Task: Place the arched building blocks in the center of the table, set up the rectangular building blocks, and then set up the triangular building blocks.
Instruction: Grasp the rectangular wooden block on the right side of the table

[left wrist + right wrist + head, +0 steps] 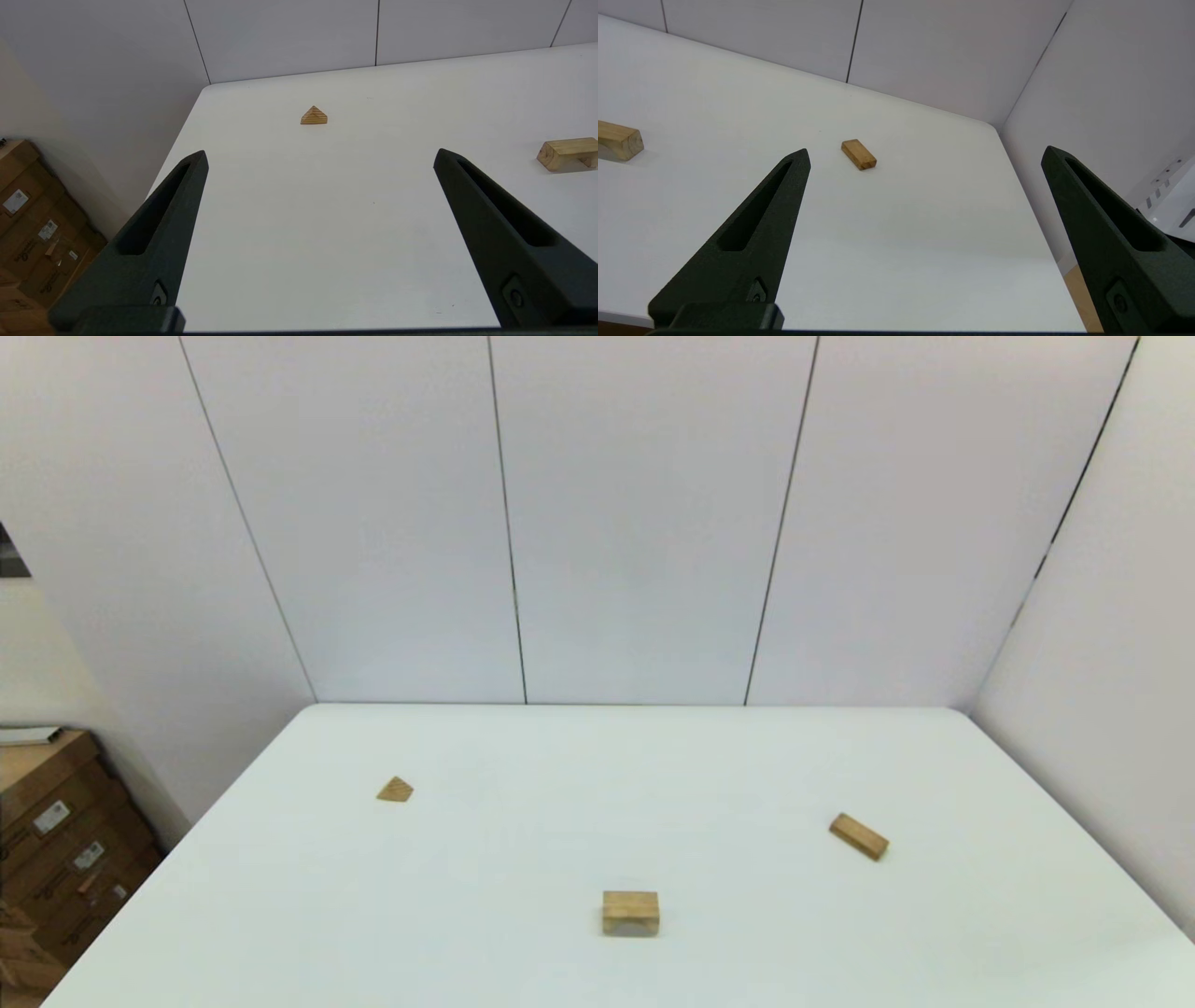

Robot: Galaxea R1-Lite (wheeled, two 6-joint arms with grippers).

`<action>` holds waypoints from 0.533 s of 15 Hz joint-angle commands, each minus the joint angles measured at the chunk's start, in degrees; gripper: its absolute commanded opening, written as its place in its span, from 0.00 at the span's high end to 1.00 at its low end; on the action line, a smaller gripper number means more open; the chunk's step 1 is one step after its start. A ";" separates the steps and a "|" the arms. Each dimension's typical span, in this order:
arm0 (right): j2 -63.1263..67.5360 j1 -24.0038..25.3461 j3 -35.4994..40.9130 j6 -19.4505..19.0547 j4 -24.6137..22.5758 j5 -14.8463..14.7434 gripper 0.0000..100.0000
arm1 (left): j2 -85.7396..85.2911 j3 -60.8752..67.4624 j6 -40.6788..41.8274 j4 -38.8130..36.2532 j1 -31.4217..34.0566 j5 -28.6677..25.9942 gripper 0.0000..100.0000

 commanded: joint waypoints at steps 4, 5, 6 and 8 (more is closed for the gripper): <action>-0.01 0.00 0.00 -0.05 -0.04 0.04 0.00 | 0.09 0.00 0.03 0.00 0.00 0.00 0.00; -0.01 0.00 0.09 -0.05 -0.04 0.04 0.00 | 0.09 0.00 -0.06 0.00 0.00 0.00 0.00; -0.01 0.00 0.09 -0.05 -0.04 0.04 0.00 | 0.09 0.00 -0.06 0.00 0.00 0.00 0.00; -0.01 0.00 0.09 -0.05 -0.04 0.04 0.00 | 0.09 0.00 0.03 0.00 0.00 0.00 0.00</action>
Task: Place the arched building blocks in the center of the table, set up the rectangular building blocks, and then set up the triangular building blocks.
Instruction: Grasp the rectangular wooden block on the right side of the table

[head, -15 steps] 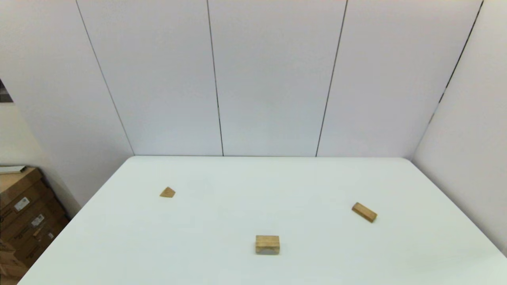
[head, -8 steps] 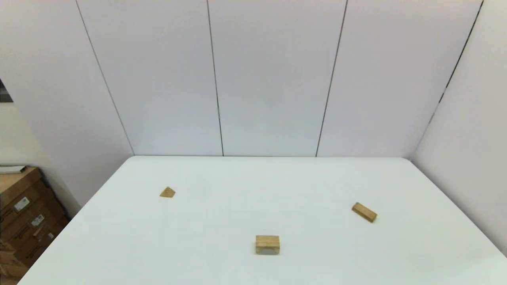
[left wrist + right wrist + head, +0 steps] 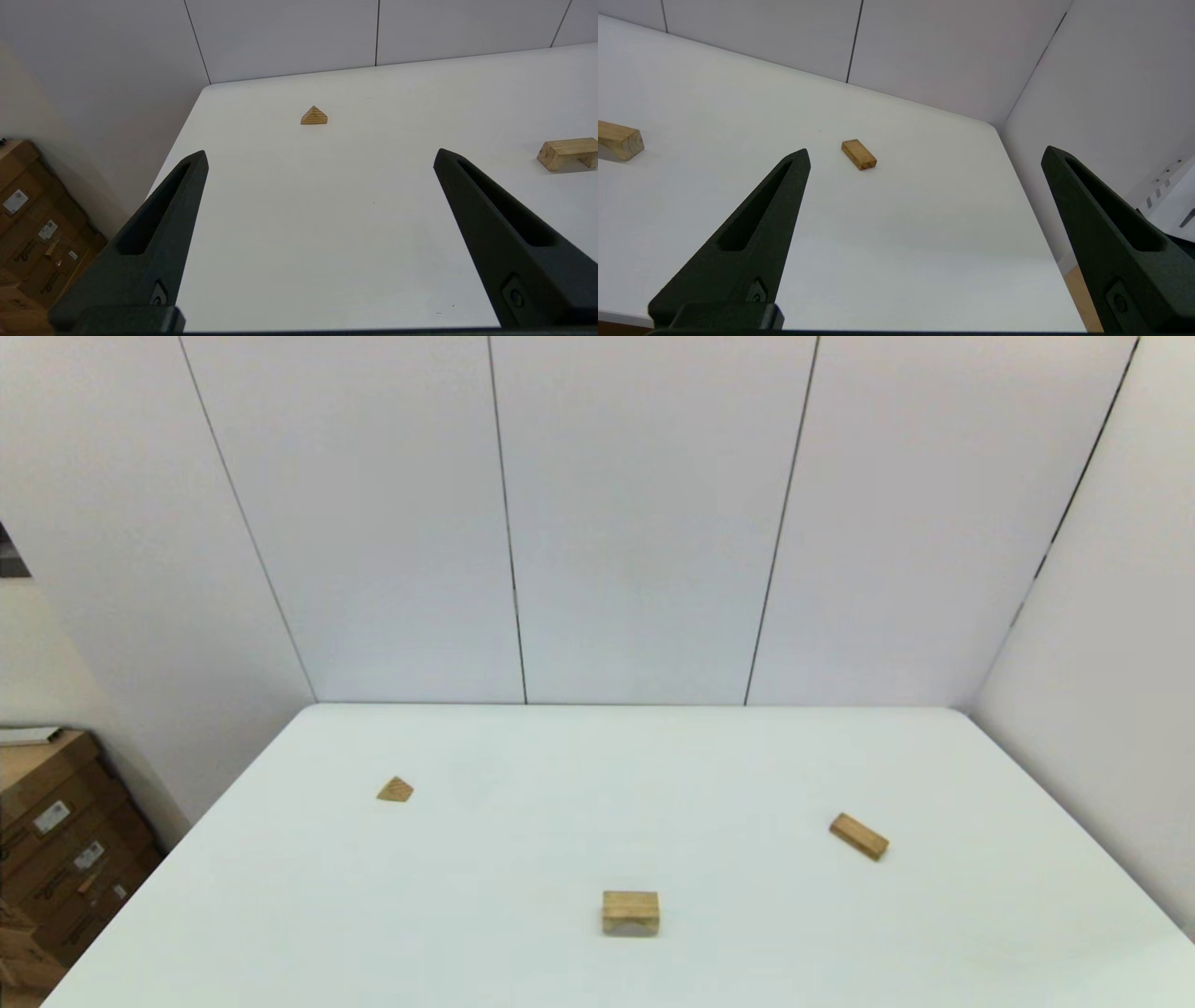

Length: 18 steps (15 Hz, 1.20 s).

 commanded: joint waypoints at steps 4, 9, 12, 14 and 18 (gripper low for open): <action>-0.01 0.00 0.09 -0.08 -0.04 0.00 0.00 | 0.09 0.00 0.06 0.02 -0.02 0.00 0.00; -0.01 0.00 0.09 -1.57 0.22 0.44 0.00 | 0.09 0.00 -0.03 0.02 -0.02 0.00 0.00; -0.01 0.00 0.09 -2.01 0.31 0.53 0.00 | 0.09 0.00 -0.03 0.02 -0.02 0.00 0.00; -0.01 0.00 0.09 -2.01 0.40 0.62 0.00 | 0.09 0.00 0.06 0.02 -0.02 0.00 0.00; 0.60 0.00 0.00 -0.78 0.05 0.00 0.00 | 0.09 0.00 0.06 0.02 -0.02 0.00 0.00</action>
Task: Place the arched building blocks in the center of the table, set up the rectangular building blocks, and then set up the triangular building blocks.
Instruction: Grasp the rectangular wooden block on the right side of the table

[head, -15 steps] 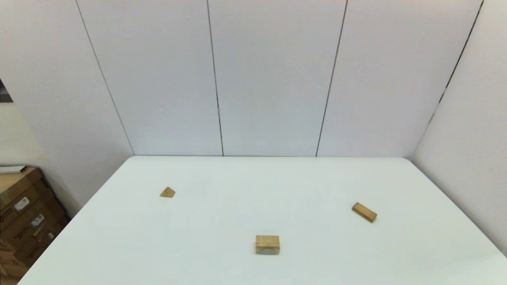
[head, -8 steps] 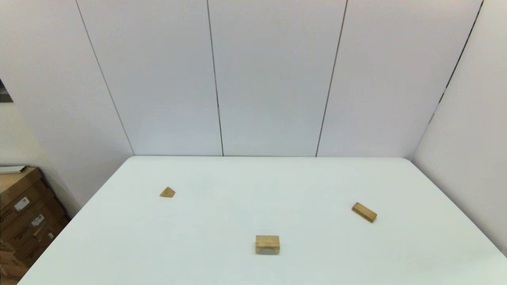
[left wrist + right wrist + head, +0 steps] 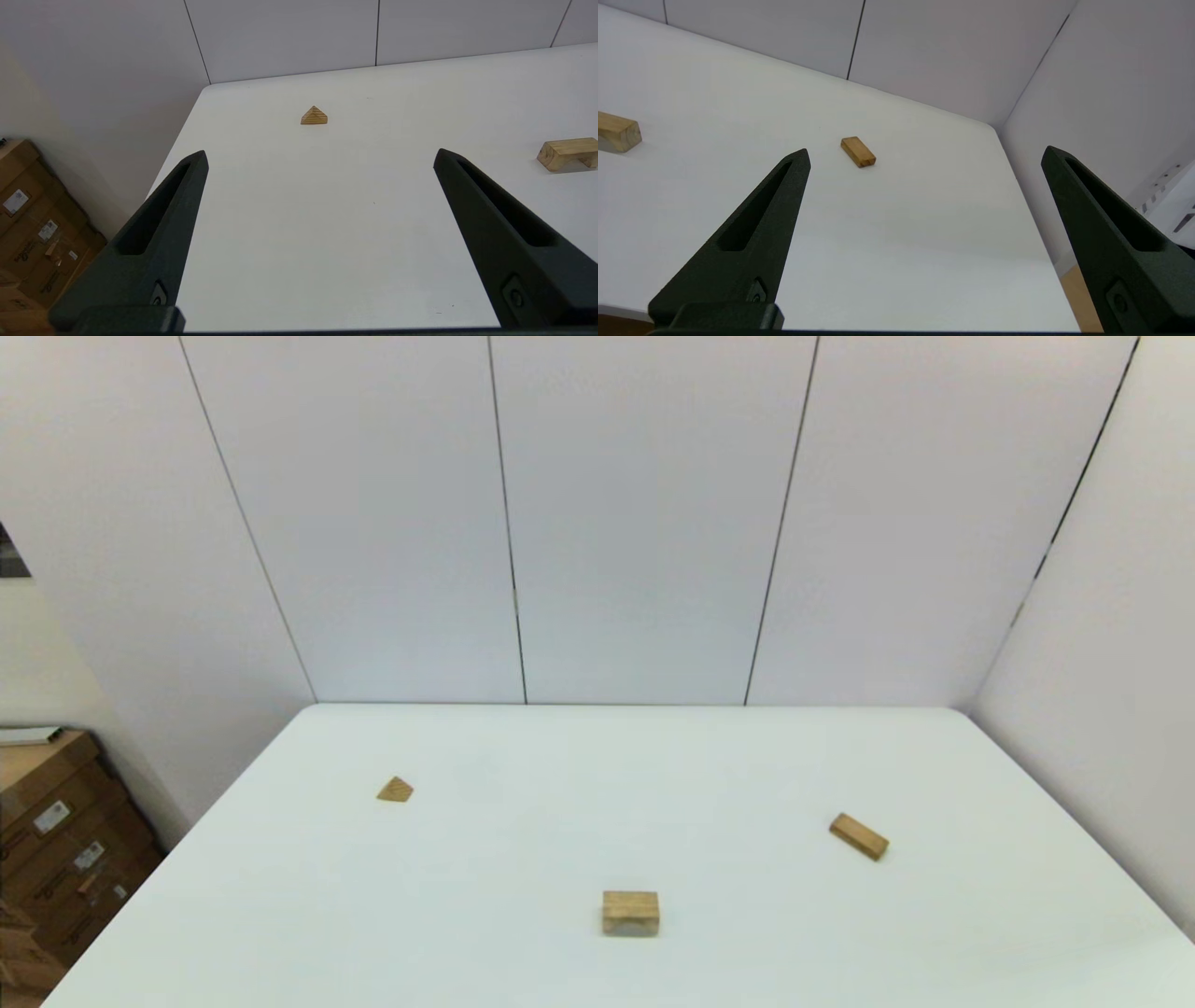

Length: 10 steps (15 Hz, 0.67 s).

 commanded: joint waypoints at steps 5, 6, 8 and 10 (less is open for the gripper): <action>22.49 -2.81 -13.36 4.48 2.43 -0.20 0.00 | 0.09 0.00 0.06 0.00 0.00 0.00 0.00; 28.02 -2.64 -17.31 4.21 3.49 -0.02 0.00 | 0.09 0.00 0.06 0.00 0.00 0.00 0.00; 38.92 -2.29 -22.15 4.04 3.40 0.06 0.00 | 0.09 0.00 -0.03 0.00 0.00 0.00 0.00; 50.08 -2.29 -28.39 3.95 3.05 -0.02 0.00 | 0.09 0.00 -0.03 0.00 0.00 0.00 0.00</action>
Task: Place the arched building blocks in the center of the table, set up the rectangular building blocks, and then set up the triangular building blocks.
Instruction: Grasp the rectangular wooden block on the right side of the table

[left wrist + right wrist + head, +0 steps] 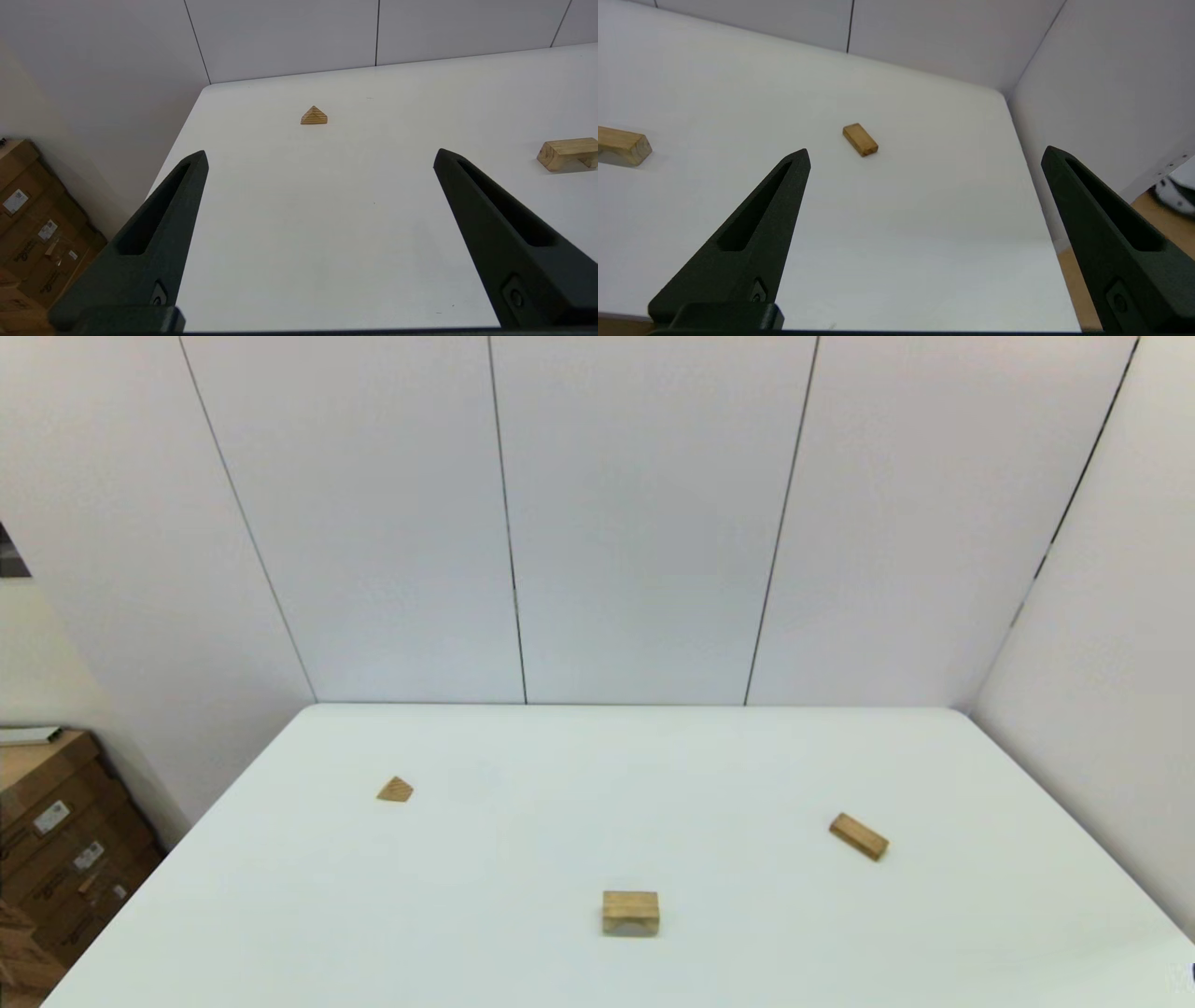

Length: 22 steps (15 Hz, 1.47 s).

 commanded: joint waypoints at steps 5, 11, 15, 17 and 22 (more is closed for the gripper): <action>53.67 -0.40 -27.14 -2.75 0.59 -0.07 0.00 | 0.09 0.00 0.02 0.02 0.00 0.00 0.00; 72.56 -0.31 -36.55 -14.79 10.70 0.46 0.00 | 0.09 0.00 0.11 0.02 0.00 0.00 0.00; 81.61 1.10 -38.75 -23.23 11.49 5.21 0.00 | 0.09 0.00 0.11 0.02 0.00 0.00 0.00; 84.78 1.80 -42.35 -28.33 17.12 5.73 0.00 | 0.09 0.00 0.11 0.02 0.00 0.00 0.00; 92.42 4.44 -53.69 -30.88 25.64 5.56 0.00 | 0.09 0.00 0.02 0.02 0.00 0.00 0.00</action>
